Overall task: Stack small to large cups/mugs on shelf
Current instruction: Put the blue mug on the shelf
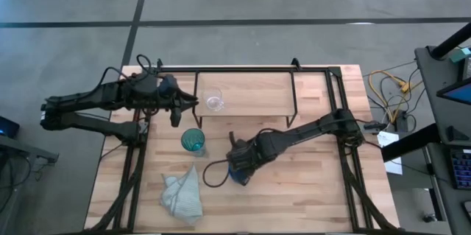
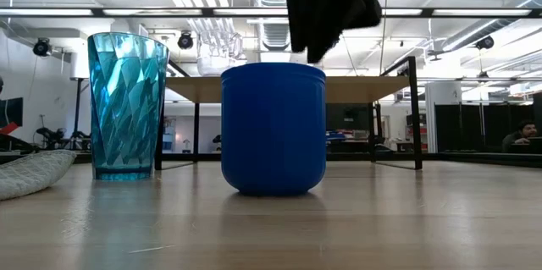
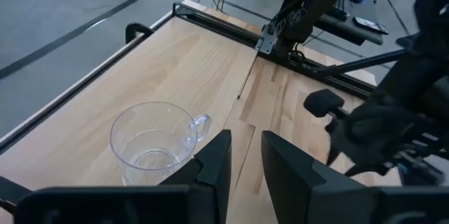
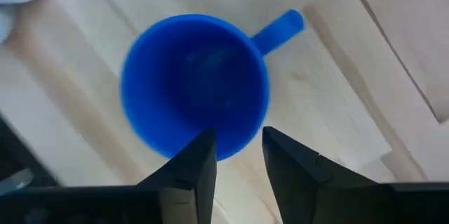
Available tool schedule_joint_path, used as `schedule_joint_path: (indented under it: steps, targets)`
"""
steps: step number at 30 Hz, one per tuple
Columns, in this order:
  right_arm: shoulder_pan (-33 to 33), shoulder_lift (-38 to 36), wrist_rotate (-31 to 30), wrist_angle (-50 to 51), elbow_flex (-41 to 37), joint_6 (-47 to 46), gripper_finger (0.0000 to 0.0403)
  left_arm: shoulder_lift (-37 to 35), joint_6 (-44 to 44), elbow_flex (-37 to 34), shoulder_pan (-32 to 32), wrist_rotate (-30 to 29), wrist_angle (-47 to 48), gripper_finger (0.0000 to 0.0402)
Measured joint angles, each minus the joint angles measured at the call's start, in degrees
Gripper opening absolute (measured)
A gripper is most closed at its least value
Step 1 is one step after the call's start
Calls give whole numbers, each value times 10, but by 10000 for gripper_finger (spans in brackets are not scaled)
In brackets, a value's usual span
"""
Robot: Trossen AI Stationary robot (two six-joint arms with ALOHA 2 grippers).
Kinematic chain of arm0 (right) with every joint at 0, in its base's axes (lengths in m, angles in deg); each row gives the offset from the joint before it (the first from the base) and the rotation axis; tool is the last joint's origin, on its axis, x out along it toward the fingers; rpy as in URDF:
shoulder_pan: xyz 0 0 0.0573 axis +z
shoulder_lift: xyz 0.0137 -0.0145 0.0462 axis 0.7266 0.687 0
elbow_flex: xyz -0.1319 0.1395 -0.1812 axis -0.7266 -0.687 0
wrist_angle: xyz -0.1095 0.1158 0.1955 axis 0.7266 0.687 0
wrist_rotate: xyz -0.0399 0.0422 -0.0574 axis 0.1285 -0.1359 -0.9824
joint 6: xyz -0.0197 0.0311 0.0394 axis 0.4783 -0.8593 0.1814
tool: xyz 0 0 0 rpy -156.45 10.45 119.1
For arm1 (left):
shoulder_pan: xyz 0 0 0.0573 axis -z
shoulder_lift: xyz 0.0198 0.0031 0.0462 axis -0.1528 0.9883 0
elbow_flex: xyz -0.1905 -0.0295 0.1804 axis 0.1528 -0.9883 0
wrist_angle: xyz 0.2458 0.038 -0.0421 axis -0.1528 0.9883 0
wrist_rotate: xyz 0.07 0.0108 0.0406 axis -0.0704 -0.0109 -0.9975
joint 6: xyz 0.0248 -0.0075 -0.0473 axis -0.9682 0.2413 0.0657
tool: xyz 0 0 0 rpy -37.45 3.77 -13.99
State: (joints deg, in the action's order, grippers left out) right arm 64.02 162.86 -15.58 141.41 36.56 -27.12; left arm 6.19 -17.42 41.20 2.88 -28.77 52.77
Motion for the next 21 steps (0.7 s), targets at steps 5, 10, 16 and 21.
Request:
schedule_joint_path:
  steps: [5,10,16,21]
  targets:
    - [-3,0,0,-13,-26,-59,110,-18,-23,0,0,0,0,66]
    - [-3,0,4,-49,-42,-81,111,-37,-28,0,0,0,0,66]
    - [-3,0,1,-61,-52,-82,97,-60,-28,0,0,0,0,66]
    - [-5,0,0,-67,-75,-86,76,-74,-28,0,0,0,0,66]
